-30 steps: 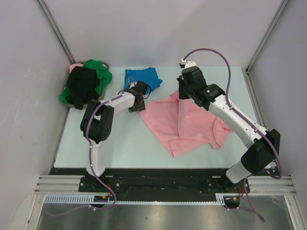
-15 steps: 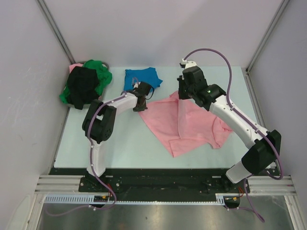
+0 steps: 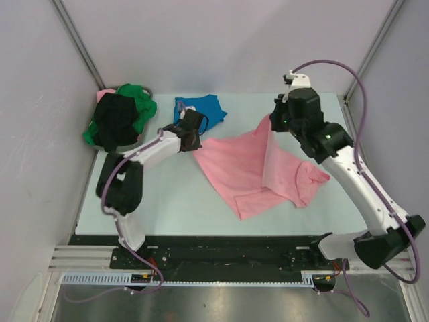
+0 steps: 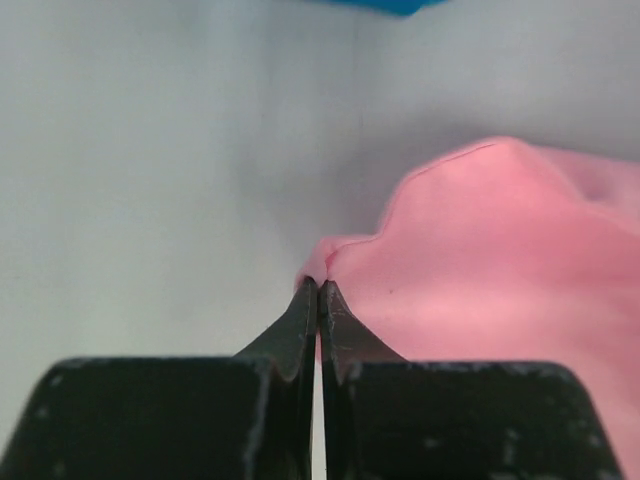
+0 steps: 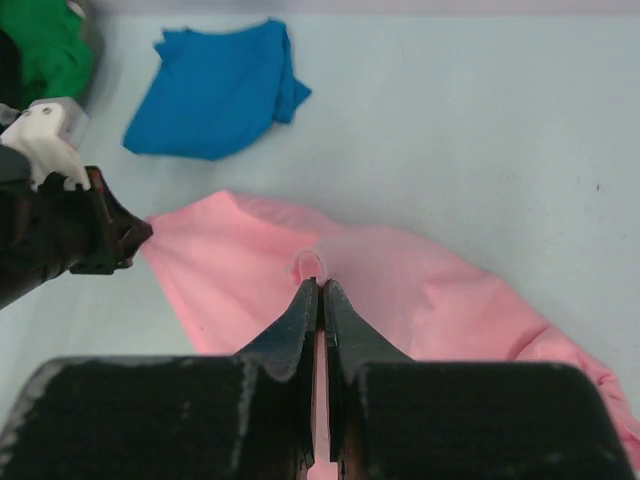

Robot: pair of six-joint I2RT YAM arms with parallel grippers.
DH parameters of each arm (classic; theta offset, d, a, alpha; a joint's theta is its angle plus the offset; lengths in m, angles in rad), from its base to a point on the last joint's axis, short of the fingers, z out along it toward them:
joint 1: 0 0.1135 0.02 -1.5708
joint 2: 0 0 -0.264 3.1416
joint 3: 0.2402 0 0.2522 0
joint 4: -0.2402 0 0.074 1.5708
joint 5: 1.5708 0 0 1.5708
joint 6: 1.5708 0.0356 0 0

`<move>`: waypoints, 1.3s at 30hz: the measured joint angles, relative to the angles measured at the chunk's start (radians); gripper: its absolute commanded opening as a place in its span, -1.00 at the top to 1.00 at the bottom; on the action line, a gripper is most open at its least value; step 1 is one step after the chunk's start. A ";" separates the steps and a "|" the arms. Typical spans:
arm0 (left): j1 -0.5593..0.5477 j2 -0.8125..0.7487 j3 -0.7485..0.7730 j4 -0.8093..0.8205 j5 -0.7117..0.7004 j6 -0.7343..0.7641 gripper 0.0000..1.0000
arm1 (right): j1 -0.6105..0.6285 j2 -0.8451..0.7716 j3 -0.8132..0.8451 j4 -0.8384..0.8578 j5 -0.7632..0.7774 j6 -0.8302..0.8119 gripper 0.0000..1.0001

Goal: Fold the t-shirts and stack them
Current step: Flatten the tshirt out

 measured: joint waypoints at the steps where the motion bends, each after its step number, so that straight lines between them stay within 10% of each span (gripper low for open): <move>1: 0.000 -0.065 -0.013 0.002 0.011 0.008 1.00 | 0.000 -0.030 0.008 -0.006 0.004 0.000 1.00; 18: 0.000 -1.152 -0.085 0.182 0.426 0.151 1.00 | 0.000 -0.486 0.288 -0.123 -0.381 -0.047 1.00; 31: 0.000 -1.320 0.121 0.186 0.685 0.151 1.00 | 0.001 -0.542 0.585 -0.109 -0.587 0.018 1.00; 39: 0.000 -1.297 -0.033 0.206 0.621 0.153 1.00 | 0.002 -0.505 0.351 -0.100 -0.462 0.043 1.00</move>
